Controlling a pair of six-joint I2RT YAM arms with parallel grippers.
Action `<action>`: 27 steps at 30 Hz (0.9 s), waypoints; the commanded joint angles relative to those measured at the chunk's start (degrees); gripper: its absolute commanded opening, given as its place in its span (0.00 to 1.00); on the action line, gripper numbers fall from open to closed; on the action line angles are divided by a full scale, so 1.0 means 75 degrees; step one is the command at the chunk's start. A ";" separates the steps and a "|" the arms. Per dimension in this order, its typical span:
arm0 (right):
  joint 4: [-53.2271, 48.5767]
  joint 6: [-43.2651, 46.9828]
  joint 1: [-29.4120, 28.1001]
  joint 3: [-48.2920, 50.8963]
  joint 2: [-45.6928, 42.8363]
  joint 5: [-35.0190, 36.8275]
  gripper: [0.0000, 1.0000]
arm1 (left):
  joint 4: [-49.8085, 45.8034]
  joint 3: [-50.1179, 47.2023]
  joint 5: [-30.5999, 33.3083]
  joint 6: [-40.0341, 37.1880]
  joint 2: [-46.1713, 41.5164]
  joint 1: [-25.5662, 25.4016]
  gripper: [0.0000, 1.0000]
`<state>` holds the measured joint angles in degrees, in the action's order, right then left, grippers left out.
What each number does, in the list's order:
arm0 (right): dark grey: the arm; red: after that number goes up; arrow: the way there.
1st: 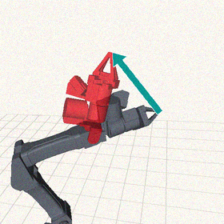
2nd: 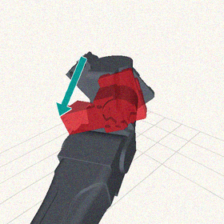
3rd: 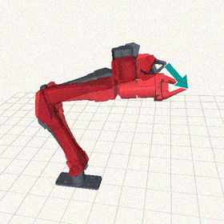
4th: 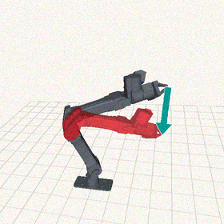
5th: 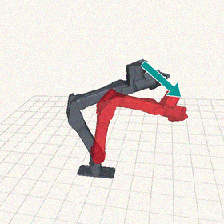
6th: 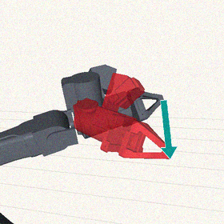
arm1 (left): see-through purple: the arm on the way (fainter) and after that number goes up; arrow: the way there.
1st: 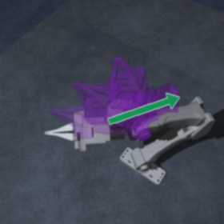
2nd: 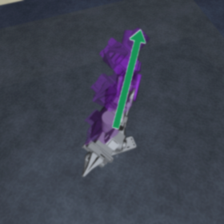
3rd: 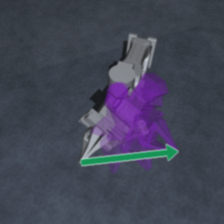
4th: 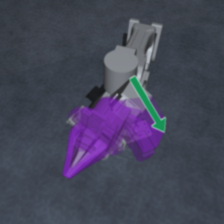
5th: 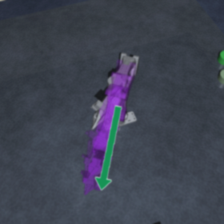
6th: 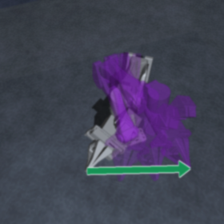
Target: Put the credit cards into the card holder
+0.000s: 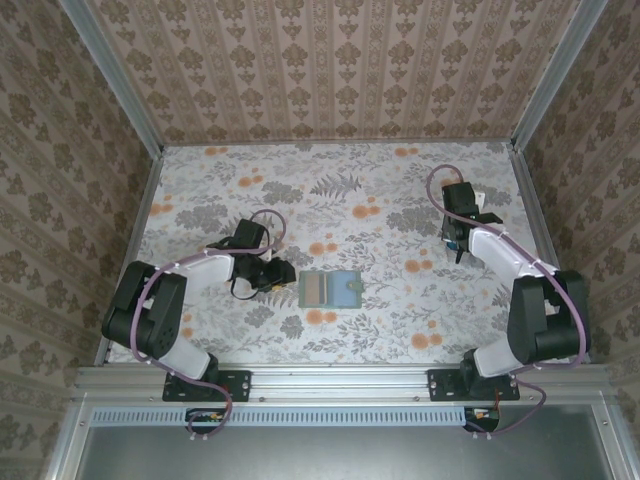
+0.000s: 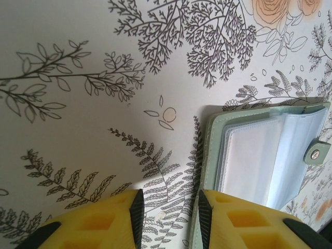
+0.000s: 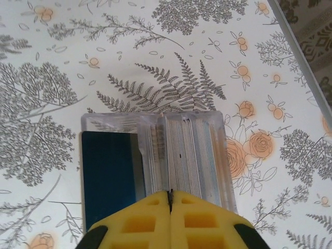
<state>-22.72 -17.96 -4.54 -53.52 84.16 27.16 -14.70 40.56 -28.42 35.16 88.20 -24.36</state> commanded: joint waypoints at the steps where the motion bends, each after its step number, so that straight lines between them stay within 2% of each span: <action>1: -0.0230 0.0119 0.0020 0.0006 -0.0307 -0.0133 0.00 | -0.0099 -0.0085 0.0058 0.0067 -0.0185 -0.0067 0.36; 5: -0.0150 0.0211 0.0007 0.0053 -0.0545 -0.0547 0.00 | -0.0141 -0.0064 0.0038 0.0024 -0.0156 -0.0064 0.36; 13: -0.0315 0.0075 -0.0189 0.0112 -0.1770 -0.1133 0.00 | -0.0170 -0.0064 0.0044 -0.0047 -0.0255 -0.0045 0.36; 16: -0.0500 0.0066 -0.0192 0.0139 -0.2262 -0.2138 0.00 | 0.0089 -0.0169 -0.0070 -0.0009 -0.0363 -0.0067 0.36; 21: -0.0240 -0.0188 -0.0194 0.0640 -0.3169 -0.4464 0.00 | -0.0012 -0.0118 -0.0144 -0.0080 -0.0433 -0.0059 0.36; 27: 0.0562 -0.1269 -0.0213 0.1425 -0.3214 -0.7245 0.00 | -0.0040 -0.0076 -0.0145 -0.0144 -0.0385 -0.0066 0.36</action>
<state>-21.85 -21.63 -5.69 -45.74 59.51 -12.19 -14.59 39.97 -28.67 35.09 86.17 -24.40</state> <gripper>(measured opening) 0.060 0.356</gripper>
